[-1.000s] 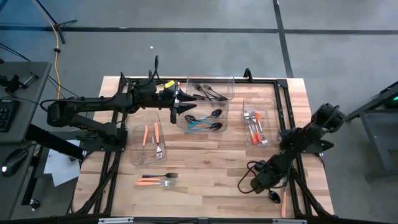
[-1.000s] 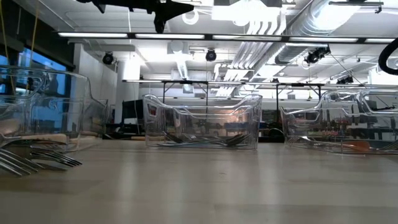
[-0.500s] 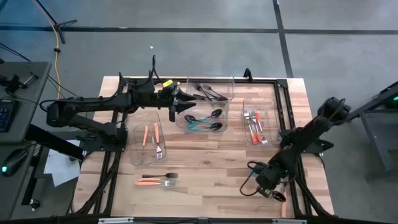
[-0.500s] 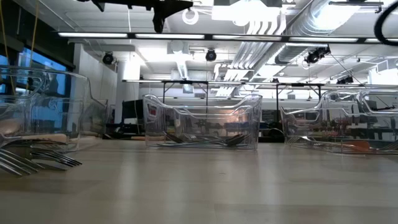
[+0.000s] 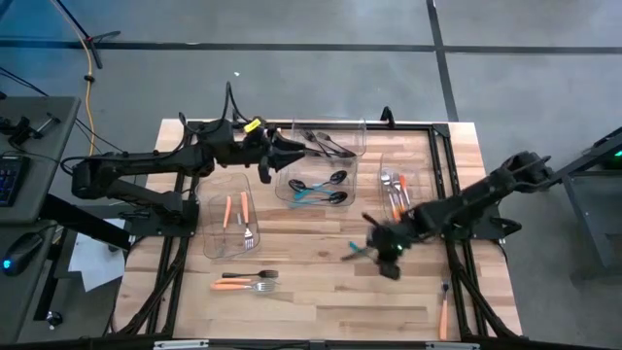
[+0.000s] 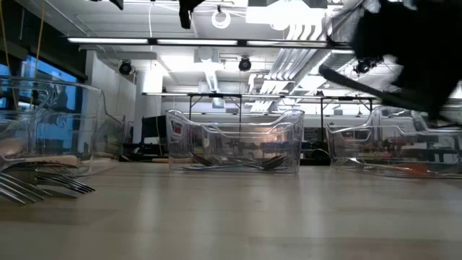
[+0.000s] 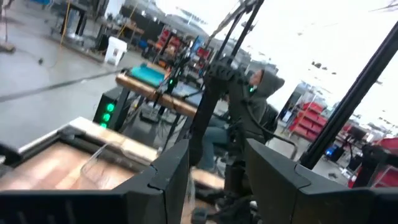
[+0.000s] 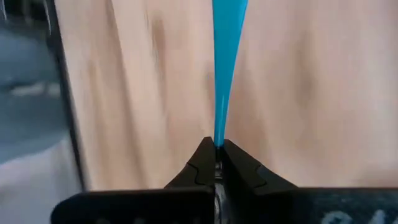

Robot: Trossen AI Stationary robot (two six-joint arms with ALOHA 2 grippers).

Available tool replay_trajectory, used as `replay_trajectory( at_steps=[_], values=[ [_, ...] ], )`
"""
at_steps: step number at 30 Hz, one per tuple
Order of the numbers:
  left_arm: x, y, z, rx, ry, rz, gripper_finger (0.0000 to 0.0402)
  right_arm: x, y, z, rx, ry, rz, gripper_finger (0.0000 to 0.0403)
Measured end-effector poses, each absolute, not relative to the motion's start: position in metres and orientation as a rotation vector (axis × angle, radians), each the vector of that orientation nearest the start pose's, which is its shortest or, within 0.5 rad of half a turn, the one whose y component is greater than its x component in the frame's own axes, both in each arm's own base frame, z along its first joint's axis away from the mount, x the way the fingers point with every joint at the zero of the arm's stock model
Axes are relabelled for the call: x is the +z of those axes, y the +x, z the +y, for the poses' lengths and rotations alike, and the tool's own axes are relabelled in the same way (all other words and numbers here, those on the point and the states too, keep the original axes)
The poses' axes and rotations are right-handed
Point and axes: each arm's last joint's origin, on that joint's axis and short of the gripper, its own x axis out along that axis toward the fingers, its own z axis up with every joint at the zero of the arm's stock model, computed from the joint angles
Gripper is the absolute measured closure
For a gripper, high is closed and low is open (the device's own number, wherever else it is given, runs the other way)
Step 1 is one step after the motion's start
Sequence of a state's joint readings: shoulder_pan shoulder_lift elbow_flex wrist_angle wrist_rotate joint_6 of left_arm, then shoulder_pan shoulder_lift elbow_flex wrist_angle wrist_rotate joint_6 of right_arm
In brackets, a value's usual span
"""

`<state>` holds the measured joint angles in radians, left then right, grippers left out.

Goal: Sort silverware by color (type)
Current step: Put the blue spoon into the middle transparent bin

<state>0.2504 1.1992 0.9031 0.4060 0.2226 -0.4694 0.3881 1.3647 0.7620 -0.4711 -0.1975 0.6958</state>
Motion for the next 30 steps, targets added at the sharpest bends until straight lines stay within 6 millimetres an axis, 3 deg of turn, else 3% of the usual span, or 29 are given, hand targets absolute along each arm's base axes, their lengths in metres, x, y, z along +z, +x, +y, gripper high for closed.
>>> replay_trajectory(
  at_steps=[8, 20, 26, 30],
  values=[
    [0.352, 0.264, 0.061, -0.011, -0.427, -0.170, 0.0257, 0.247, 0.278, 0.044, -0.031, 0.224, 0.819, 0.0403],
    [0.353, 0.264, 0.061, -0.012, -0.424, -0.179, 0.0257, 0.341, 0.307, -0.001, -0.055, 0.010, 0.417, 0.0403],
    [0.353, 0.263, 0.061, -0.015, -0.414, -0.177, 0.0257, 0.353, 0.309, -0.016, -0.045, 0.010, 0.355, 0.0403],
    [0.355, 0.251, 0.059, -0.041, -0.315, -0.104, 0.0257, 0.352, 0.308, -0.021, -0.022, 0.043, 0.371, 0.0403]
  ],
)
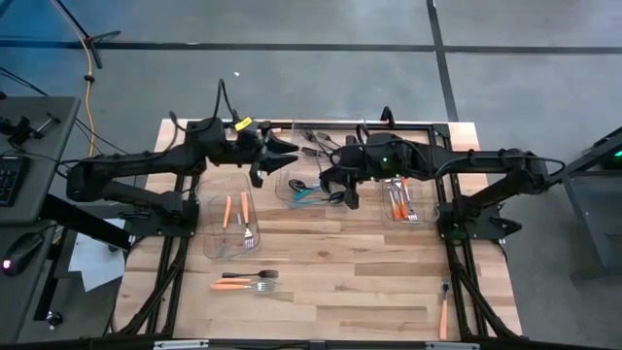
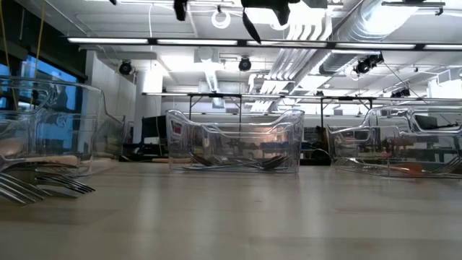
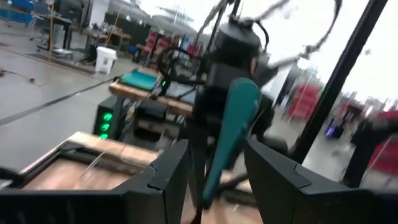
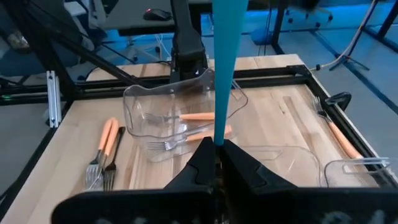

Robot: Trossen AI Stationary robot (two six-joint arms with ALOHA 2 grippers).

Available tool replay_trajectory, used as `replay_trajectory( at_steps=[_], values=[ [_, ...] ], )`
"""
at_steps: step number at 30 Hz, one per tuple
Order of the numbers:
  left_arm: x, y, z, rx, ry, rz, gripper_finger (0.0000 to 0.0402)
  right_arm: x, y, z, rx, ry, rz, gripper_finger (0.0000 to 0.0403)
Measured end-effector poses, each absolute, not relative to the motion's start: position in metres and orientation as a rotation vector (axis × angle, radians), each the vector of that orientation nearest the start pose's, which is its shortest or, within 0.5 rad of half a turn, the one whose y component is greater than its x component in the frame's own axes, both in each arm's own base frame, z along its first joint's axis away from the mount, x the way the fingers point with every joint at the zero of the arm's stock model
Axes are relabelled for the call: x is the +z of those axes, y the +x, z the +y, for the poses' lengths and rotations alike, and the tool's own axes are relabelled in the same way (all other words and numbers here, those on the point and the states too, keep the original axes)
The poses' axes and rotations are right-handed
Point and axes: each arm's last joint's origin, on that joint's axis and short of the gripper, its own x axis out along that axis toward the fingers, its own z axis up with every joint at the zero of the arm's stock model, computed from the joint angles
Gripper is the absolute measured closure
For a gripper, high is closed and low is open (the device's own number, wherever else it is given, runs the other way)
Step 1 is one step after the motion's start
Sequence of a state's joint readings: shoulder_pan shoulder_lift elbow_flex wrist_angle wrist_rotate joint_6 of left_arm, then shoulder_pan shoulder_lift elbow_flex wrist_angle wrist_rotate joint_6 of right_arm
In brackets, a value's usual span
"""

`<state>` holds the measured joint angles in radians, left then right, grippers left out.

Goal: Sort silverware by color (type)
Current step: Put the blue spoon into the middle transparent bin

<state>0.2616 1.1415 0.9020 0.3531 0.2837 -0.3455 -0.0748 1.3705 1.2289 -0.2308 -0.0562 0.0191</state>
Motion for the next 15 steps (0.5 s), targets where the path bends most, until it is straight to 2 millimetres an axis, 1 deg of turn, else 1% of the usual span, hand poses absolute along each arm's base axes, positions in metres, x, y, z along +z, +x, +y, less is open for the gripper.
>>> replay_trajectory(
  at_steps=[5, 9, 12, 15],
  values=[
    [0.358, 0.228, 0.053, -0.015, -0.225, -0.012, 0.0257, 0.350, 0.307, -0.023, -0.021, 0.046, 0.388, 0.0403],
    [0.356, 0.223, 0.051, -0.016, -0.217, 0.007, 0.0257, 0.351, 0.309, -0.027, -0.029, 0.031, 0.374, 0.0403],
    [0.344, 0.224, 0.051, -0.012, -0.225, 0.005, 0.0257, 0.350, 0.310, -0.034, -0.035, 0.036, 0.364, 0.0403],
    [0.327, 0.224, 0.052, 0.003, -0.250, -0.014, 0.0257, 0.347, 0.312, -0.040, -0.043, 0.044, 0.375, 0.0403]
  ],
)
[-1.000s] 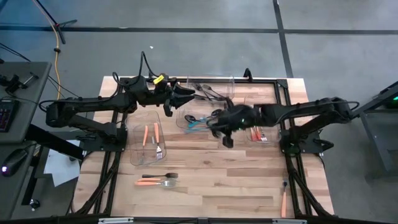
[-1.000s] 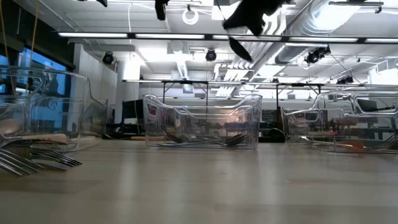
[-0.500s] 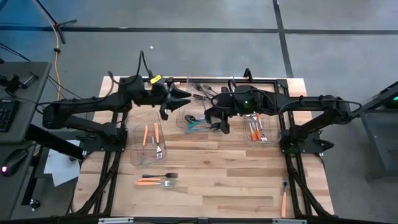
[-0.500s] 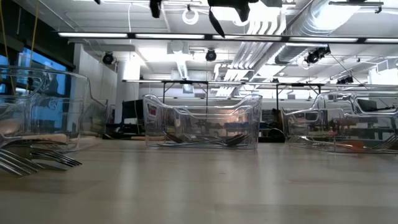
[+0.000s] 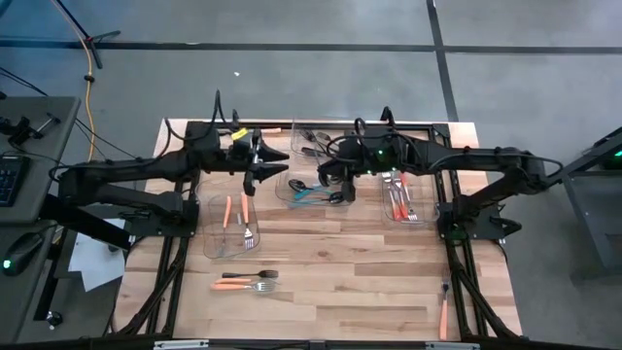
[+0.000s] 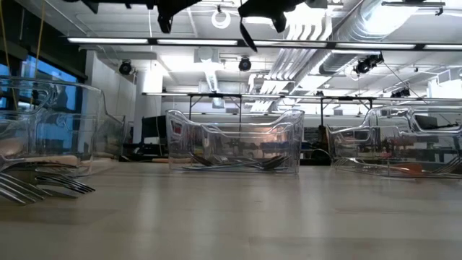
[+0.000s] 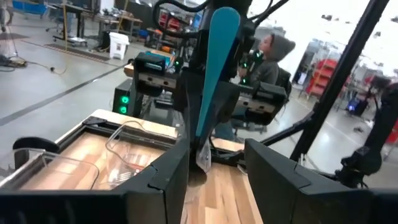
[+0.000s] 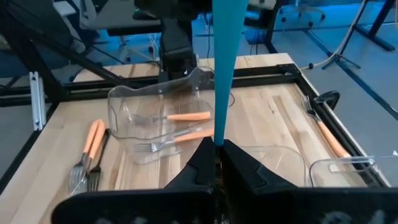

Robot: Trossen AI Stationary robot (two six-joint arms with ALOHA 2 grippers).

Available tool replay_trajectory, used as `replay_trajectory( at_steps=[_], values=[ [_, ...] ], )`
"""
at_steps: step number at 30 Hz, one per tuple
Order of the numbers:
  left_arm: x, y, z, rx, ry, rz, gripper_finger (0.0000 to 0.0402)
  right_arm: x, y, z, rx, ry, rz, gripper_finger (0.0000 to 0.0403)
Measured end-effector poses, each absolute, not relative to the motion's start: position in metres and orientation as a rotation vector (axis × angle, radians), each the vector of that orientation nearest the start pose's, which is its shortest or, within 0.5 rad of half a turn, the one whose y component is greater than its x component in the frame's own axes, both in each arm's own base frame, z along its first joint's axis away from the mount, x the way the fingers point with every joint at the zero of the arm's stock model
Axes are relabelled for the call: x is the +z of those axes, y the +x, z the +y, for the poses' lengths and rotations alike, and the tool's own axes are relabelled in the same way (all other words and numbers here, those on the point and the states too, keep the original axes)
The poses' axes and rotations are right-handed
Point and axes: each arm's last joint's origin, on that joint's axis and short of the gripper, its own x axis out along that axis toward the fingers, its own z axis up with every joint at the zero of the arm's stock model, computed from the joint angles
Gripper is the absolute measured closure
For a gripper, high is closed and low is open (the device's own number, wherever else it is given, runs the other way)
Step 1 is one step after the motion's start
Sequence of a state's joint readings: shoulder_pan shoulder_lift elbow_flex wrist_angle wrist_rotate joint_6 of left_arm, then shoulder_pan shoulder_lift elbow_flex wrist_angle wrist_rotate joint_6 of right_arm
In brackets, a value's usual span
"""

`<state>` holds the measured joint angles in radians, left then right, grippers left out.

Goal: Sort silverware by color (type)
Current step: Put the blue spoon into the middle transparent bin

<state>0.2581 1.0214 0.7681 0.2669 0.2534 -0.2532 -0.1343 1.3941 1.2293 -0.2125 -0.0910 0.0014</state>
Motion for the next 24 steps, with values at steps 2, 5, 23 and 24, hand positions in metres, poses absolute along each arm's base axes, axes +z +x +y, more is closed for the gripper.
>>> replay_trajectory(
  at_steps=[2, 5, 23, 24],
  values=[
    [0.319, 0.224, 0.052, 0.003, -0.278, -0.039, 0.0257, 0.344, 0.315, -0.041, -0.045, 0.045, 0.380, 0.0403],
    [0.314, 0.223, 0.052, 0.001, -0.300, -0.079, 0.0257, 0.340, 0.319, -0.043, -0.046, 0.048, 0.386, 0.0403],
    [0.314, 0.223, 0.052, -0.008, -0.236, -0.081, 0.0396, 0.334, 0.326, -0.045, -0.047, 0.047, 0.389, 0.0403],
    [0.314, 0.223, 0.052, -0.008, -0.236, -0.081, 0.0399, 0.334, 0.326, -0.045, -0.047, 0.047, 0.391, 0.0403]
  ],
)
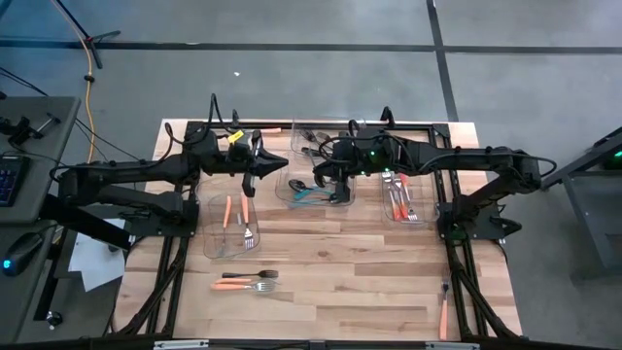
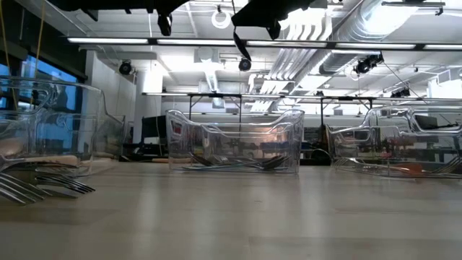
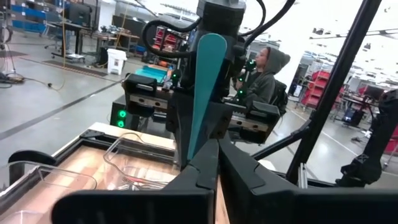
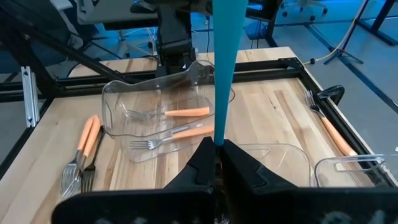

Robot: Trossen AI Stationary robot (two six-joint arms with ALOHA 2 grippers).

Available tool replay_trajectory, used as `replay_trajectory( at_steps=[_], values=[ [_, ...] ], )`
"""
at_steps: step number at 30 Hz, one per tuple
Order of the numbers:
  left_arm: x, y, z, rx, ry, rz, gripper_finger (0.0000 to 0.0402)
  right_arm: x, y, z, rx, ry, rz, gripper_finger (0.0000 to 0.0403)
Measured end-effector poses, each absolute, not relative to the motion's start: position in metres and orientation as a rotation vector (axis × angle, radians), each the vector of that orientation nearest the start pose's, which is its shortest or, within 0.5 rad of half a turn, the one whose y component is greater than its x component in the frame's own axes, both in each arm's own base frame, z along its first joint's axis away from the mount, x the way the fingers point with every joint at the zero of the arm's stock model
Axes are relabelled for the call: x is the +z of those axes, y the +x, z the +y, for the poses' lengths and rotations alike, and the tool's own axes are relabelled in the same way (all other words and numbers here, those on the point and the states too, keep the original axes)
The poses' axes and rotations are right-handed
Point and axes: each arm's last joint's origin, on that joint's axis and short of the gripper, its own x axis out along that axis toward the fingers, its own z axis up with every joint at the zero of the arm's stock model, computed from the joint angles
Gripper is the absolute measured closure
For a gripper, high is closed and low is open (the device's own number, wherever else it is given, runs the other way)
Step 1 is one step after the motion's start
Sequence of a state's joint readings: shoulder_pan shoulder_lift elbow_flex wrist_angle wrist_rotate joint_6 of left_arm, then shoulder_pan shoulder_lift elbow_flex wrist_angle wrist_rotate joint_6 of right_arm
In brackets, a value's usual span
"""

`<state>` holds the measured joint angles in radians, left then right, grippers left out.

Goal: Sort silverware by color (type)
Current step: Put the blue spoon into the middle transparent bin

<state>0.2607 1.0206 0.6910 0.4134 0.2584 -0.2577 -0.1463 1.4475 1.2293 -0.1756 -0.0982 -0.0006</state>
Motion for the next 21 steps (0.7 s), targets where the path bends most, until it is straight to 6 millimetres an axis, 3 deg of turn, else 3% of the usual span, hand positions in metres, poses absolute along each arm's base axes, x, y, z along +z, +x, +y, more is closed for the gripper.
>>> replay_trajectory(
  at_steps=[13, 17, 21],
  values=[
    [0.314, 0.223, 0.052, -0.012, -0.308, -0.085, 0.0401, 0.335, 0.326, -0.046, -0.093, 0.094, 0.379, 0.0403],
    [0.319, 0.222, 0.052, -0.022, -0.331, -0.126, 0.0401, 0.330, 0.330, -0.058, -0.142, 0.155, 0.427, 0.0403],
    [0.329, 0.220, 0.051, -0.052, -0.300, -0.229, 0.0401, 0.321, 0.347, -0.074, -0.184, 0.193, 0.571, 0.0403]
  ],
)
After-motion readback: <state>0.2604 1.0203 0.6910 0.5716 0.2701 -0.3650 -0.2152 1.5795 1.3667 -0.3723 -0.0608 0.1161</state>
